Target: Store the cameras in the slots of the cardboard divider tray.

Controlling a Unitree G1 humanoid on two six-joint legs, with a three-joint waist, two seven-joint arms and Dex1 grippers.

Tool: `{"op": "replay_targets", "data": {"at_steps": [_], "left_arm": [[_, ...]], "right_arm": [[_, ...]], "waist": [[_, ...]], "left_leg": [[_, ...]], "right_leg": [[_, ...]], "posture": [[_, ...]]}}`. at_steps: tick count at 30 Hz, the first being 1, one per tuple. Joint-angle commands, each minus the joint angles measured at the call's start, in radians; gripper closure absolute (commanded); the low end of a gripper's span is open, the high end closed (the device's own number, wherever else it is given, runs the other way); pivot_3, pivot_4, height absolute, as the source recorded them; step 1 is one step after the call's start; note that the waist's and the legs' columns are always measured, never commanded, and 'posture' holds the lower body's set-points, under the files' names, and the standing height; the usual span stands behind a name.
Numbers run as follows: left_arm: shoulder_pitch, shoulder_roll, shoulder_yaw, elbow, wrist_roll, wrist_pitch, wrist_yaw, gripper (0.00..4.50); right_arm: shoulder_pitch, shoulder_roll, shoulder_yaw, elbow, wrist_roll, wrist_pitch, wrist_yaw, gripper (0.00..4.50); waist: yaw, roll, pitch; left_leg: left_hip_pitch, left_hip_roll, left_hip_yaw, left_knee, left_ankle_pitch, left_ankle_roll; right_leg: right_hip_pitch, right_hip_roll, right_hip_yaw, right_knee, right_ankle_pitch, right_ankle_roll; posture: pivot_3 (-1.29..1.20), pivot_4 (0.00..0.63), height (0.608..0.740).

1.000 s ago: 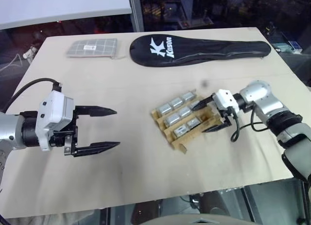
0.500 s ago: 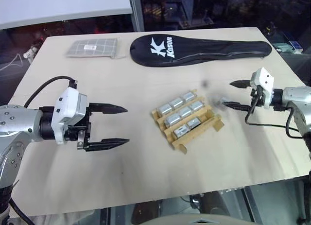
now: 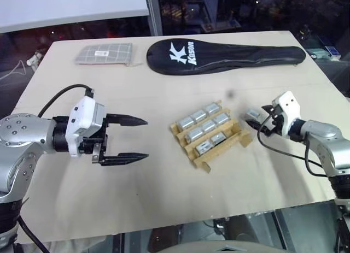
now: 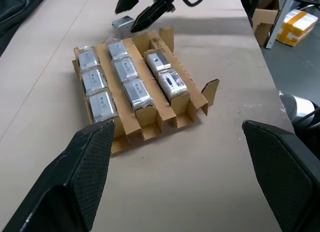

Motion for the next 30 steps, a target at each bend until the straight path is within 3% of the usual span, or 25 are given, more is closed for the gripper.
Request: {"op": "replay_targets", "data": {"at_steps": [1,3,5,7,11,16,21,25,30], "left_arm": [[-0.021,-0.005,0.003,0.001,0.008,-0.023,0.004,0.29],[-0.026,-0.009,-0.002,0.008,0.026,-0.036,0.018,0.29],[-0.027,-0.015,0.001,0.01,0.032,-0.035,0.033,0.29],[-0.02,-0.019,0.005,0.008,0.037,-0.037,0.04,0.29],[-0.014,-0.026,0.007,0.004,0.042,-0.041,0.05,0.29],[-0.004,-0.035,0.014,0.007,0.044,-0.051,0.056,0.29],[-0.011,-0.043,0.005,0.021,0.054,-0.063,0.054,0.29],[-0.005,-0.047,0.009,0.022,0.058,-0.073,0.051,0.29],[0.03,-0.051,0.038,-0.009,0.047,-0.064,0.061,0.29]], "right_arm": [[-0.019,0.008,-0.031,0.016,-0.018,-0.034,0.017,0.04],[-0.026,0.01,-0.03,0.038,-0.022,-0.057,0.05,0.04],[-0.031,0.011,-0.03,0.055,-0.033,-0.072,0.066,0.9],[-0.034,0.009,-0.029,0.065,-0.041,-0.085,0.085,2.11],[-0.038,0.005,-0.039,0.068,-0.052,-0.12,0.115,3.81],[-0.046,-0.057,-0.047,0.041,-0.035,-0.2,0.272,3.85],[-0.114,-0.095,-0.033,0.107,0.01,-0.445,0.587,3.85],[-0.205,-0.121,0.023,0.134,0.07,-0.481,0.885,3.85],[-0.31,-0.122,0.172,0.214,0.097,-0.57,0.957,3.85]], "waist": [[0.0,0.0,0.0],[-0.001,0.0,0.0],[-0.001,0.0,0.0],[-0.001,0.0,0.0],[-0.001,0.0,0.0],[-0.001,0.0,0.0],[-0.005,0.0,0.0],[-0.001,0.0,0.0],[-0.002,0.0,0.0]], "left_leg": [[0.0,0.0,0.0,0.0,0.0,0.0],[0.0,0.0,0.0,0.0,0.0,0.0],[0.001,0.0,0.0,0.0,0.0,0.0],[0.001,0.0,0.0,0.0,0.0,0.0],[0.001,0.0,0.0,0.0,0.0,0.0],[0.0,0.0,0.0,0.0,0.0,0.0],[0.001,0.0,0.0,0.0,0.0,0.0],[0.001,0.001,0.0,0.0,0.0,0.0],[0.001,0.001,0.0,0.0,0.0,0.0]], "right_leg": [[0.0,0.0,0.0,0.0,0.0,0.0],[0.0,0.0,0.0,0.0,0.0,0.0],[0.0,0.0,0.0,0.0,0.0,0.0],[0.0,0.0,0.0,0.0,0.0,0.0],[0.0,0.0,0.0,0.0,0.002,0.003],[0.0,0.0,0.0,0.0,0.002,0.003],[0.0,0.001,0.0,0.0,0.002,0.004],[0.0,0.001,0.0,0.0,0.002,0.004],[0.0,0.001,0.0,0.0,0.003,0.003]], "posture": [[0.0,0.15,0.74],[0.0,0.15,0.74],[0.0,0.15,0.74],[0.0,0.15,0.74],[0.0,0.15,0.74],[0.0,0.15,0.74],[0.0,0.15,0.74],[0.0,0.15,0.74],[0.0,0.15,0.74]]}}
